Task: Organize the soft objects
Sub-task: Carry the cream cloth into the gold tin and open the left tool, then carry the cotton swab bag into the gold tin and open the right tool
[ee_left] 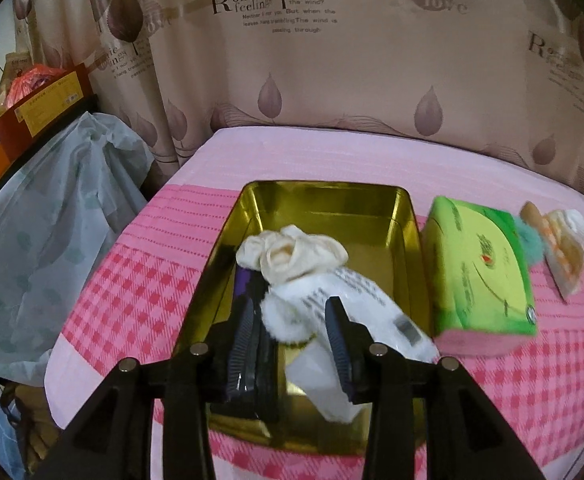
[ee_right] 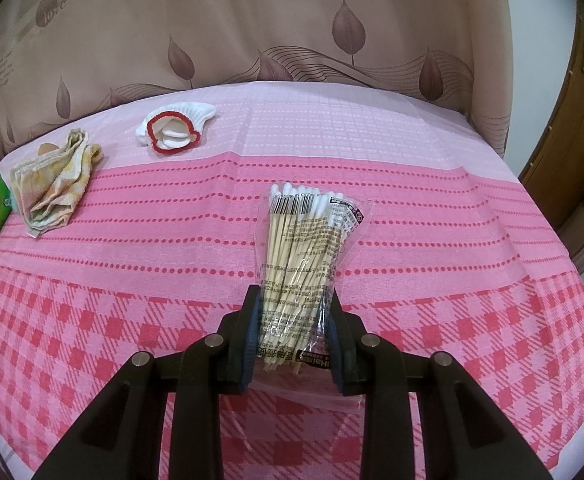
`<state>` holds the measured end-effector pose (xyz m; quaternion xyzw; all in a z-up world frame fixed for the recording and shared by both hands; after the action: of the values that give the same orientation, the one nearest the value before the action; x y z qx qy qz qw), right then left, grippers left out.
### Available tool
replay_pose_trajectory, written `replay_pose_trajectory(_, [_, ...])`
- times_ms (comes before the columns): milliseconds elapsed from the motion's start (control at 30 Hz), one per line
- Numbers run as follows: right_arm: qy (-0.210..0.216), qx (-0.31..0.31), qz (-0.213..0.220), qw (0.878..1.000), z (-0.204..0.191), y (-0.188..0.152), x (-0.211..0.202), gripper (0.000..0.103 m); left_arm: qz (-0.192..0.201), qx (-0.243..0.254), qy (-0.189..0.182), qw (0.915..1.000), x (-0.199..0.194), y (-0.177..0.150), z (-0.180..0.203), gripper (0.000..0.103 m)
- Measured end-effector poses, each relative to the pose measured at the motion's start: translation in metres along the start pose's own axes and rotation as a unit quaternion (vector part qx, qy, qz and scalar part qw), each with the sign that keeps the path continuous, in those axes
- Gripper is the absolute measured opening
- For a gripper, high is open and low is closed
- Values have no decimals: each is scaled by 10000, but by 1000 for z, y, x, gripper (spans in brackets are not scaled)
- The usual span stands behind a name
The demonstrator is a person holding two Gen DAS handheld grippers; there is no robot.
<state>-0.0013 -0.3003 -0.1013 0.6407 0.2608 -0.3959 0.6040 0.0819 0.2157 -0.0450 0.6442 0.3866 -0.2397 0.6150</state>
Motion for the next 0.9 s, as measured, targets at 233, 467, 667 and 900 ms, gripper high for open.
replay_pose_trajectory(233, [-67, 0, -29, 10000, 1, 1, 1, 27, 104, 11, 2, 9999, -15, -21, -7, 44])
replay_pose_trajectory(467, [-133, 143, -42, 9998, -4, 5, -3, 23, 174, -162, -18, 9997, -16, -30, -19, 44])
replay_pose_trajectory(667, [20, 19, 178, 9998, -32, 21, -23, 23, 154, -356, 28, 9992, -9, -33, -29, 44])
replay_pose_trajectory(900, [665, -559, 397, 9954, -108, 47, -50, 23, 227, -458, 17, 9987, -11, -33, -35, 44])
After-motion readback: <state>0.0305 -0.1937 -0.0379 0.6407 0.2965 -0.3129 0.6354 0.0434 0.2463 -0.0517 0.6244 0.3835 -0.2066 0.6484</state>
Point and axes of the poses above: each gripper's, at about its wrist camera, not at the fingertips, and x roughly the way its jaws point, z to its right, y to its top, the point moved 1 cm from there along x, roughly the way its jaws point, and after that the axes turned 1 degree about -z, right-handed, at the moved point
